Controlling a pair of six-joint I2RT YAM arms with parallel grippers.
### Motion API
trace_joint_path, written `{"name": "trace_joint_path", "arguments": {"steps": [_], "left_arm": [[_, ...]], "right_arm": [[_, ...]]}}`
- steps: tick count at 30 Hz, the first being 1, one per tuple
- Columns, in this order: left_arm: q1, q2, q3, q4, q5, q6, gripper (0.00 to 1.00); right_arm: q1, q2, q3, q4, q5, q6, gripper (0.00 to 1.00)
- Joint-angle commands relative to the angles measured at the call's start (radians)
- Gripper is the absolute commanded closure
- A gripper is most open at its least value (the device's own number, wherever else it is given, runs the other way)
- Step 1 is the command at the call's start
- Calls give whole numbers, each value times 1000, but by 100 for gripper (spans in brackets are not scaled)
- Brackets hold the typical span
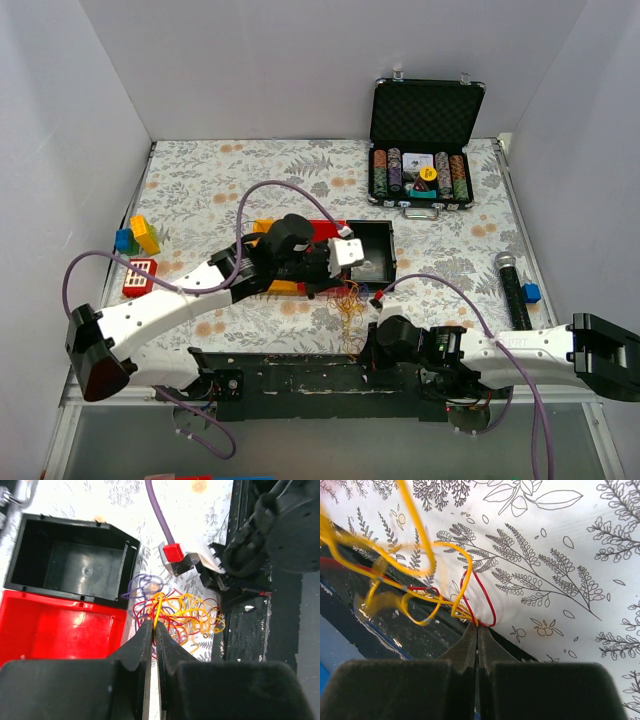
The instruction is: Untangle the cables
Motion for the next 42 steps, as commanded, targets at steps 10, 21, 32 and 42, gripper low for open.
{"name": "trace_joint_path", "arguments": {"steps": [10,21,32,42], "left_arm": [[-3,-163,207,-15,-167,-48,100],[-5,-185,391,287,-398,72,98],[-3,-178,507,561,-412,138,92],[-3,-264,403,337,-198,104,88]], "right_arm": [[5,95,-2,-183,22,17,99],[11,140,7,-197,10,48,99],[17,207,52,-215,17,39,99],[17,45,190,-354,172,-7,99]]}}
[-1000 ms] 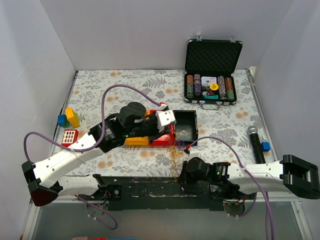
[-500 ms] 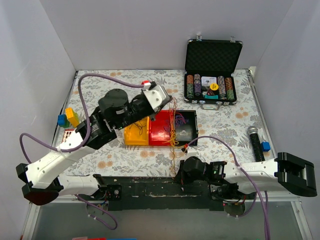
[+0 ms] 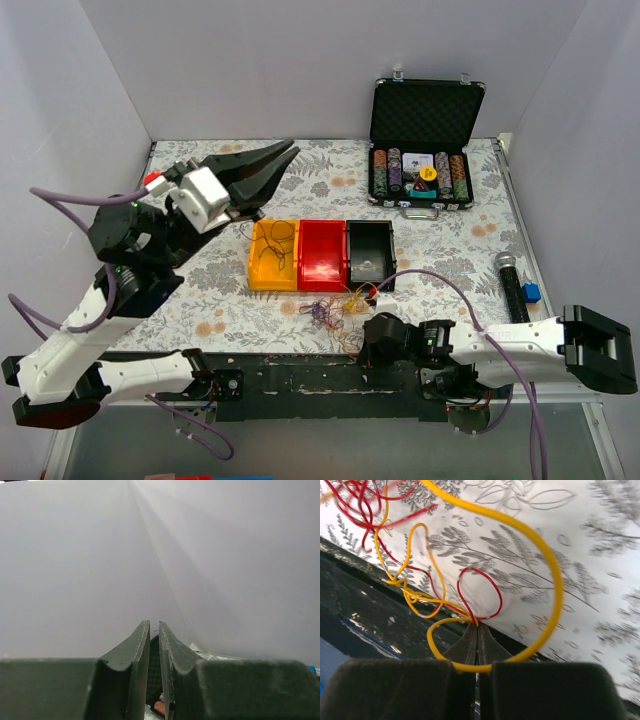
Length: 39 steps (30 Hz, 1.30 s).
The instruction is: Untangle the cables
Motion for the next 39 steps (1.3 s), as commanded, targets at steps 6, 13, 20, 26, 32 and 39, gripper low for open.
{"name": "trace_joint_path", "arguments": {"steps": [6,13,20,26,32,39], "left_arm": [[3,-78,-244,-371,142,26,87],[3,-116,-510,-423,217,57,64],[3,-47,-564,-397,374,-18,35],[0,-32,-637,-345,536,-66,19],[-14,23,-673,-258,518,-132,10],[-14,100,-637,-152,480,-284,10]], "right_arm": [[-19,-101,238,-402,229,-123,99],[-19,-146,254,-400,211,-143,99],[-18,-184,218,-343,165,-189,99],[-19,-166,192,-263,131,-203,99],[-19,-111,204,-217,99,-220,99],[-19,-74,218,-188,79,-232,99]]}}
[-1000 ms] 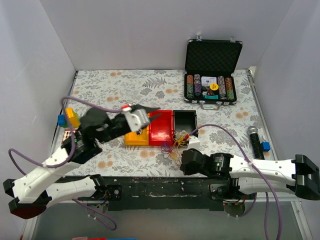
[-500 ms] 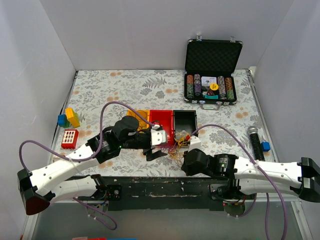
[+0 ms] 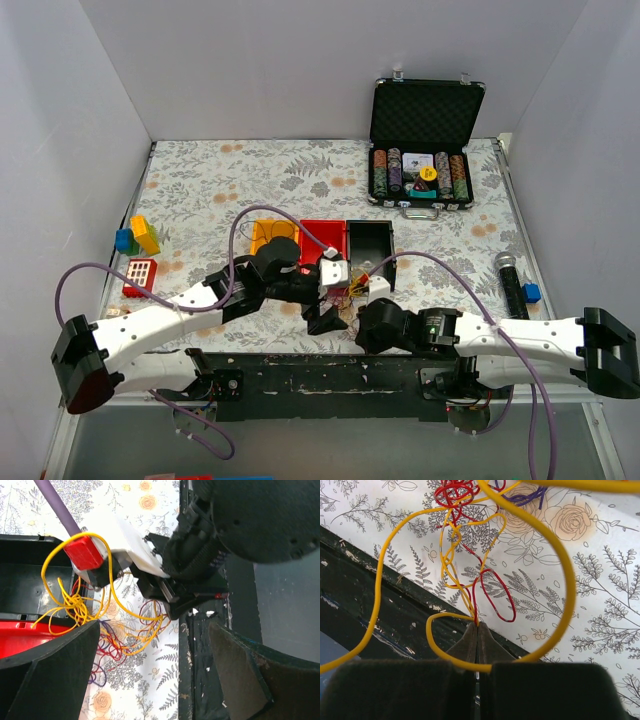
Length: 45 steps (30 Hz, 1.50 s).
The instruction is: Untangle the cables
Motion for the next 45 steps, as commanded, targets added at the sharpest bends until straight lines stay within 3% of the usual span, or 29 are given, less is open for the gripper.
{"name": "trace_joint_path", "arguments": {"steps": [1,5,13,17,23,36,45], "left_arm": [[-2,15,32,95,-7,-104,11],[-2,18,15,123,-39,-117,26],[-2,23,9,135,-128,-88,81],[-2,0,15,94,-215,-27,99],[12,-52,52,38,-359,44,100],[26,-73,432,-89,-304,-2,100],[26,-59,682,-123,-310,67,99]], "right_arm": [[-1,5,24,57,-13,-17,99],[-1,5,26,70,-13,-23,99],[0,-4,6,97,-39,-24,99],[0,-40,-25,93,-43,-14,99],[0,-92,-114,106,-74,9,99],[0,-21,-177,128,-118,42,99],[3,-56,-237,120,-125,107,99]]}}
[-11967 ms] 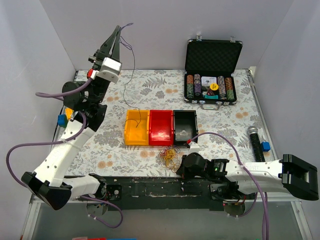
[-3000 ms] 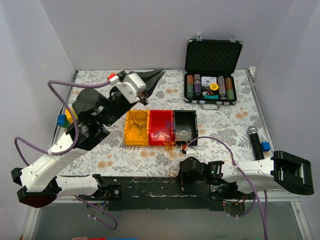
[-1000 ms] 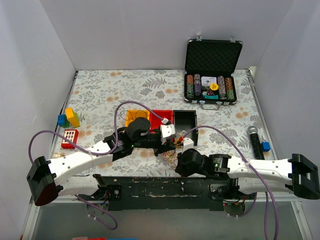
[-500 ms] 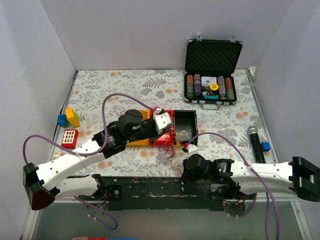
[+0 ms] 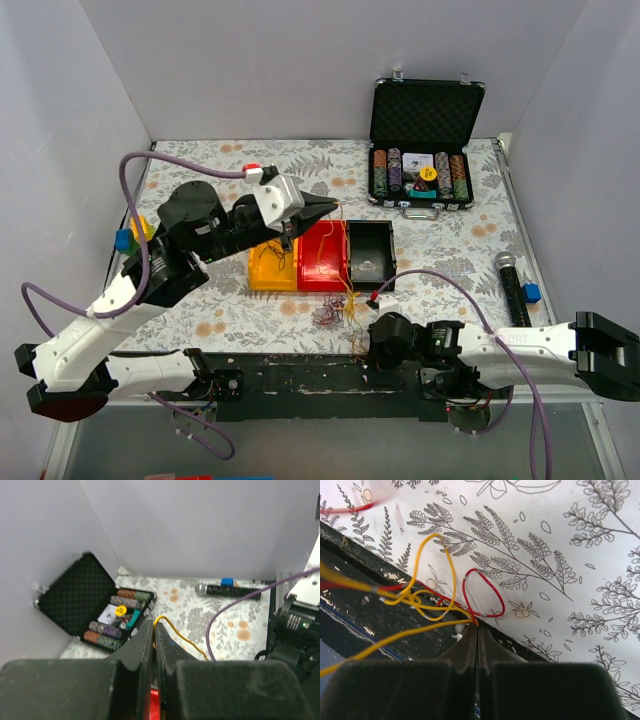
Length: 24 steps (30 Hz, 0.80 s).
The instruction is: Untangle the cables
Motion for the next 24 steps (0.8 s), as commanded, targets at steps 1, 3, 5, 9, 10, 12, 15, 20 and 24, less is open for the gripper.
{"name": "trace_joint_path", "arguments": {"steps": [1,3,5,9,10,12,15,20,24], "left_arm": [[3,-11,103,-21,-2,39,99],[2,-21,104,-35,4,48,98],[3,-41,69,-38,7,59,98],[3,-72,13,-9,-35,86,100],[3,-77,9,1,-55,89,100],[3,-83,7,-12,-46,117,100],[3,-98,-16,-28,-13,123,100],[3,-110,-34,-58,24,123,100],[5,-113,-44,-73,52,129,99]], "right_arm": [[5,-45,-23,-20,12,52,99],[3,-77,-16,-47,30,63,99],[3,-115,10,-81,62,67,98],[3,-200,58,-112,122,55,81],[3,-220,72,-115,130,49,72],[3,-259,113,-135,159,29,61],[3,-307,179,-143,200,-29,50],[3,-318,283,-152,260,-146,46],[3,-307,338,-118,301,-230,48]]}}
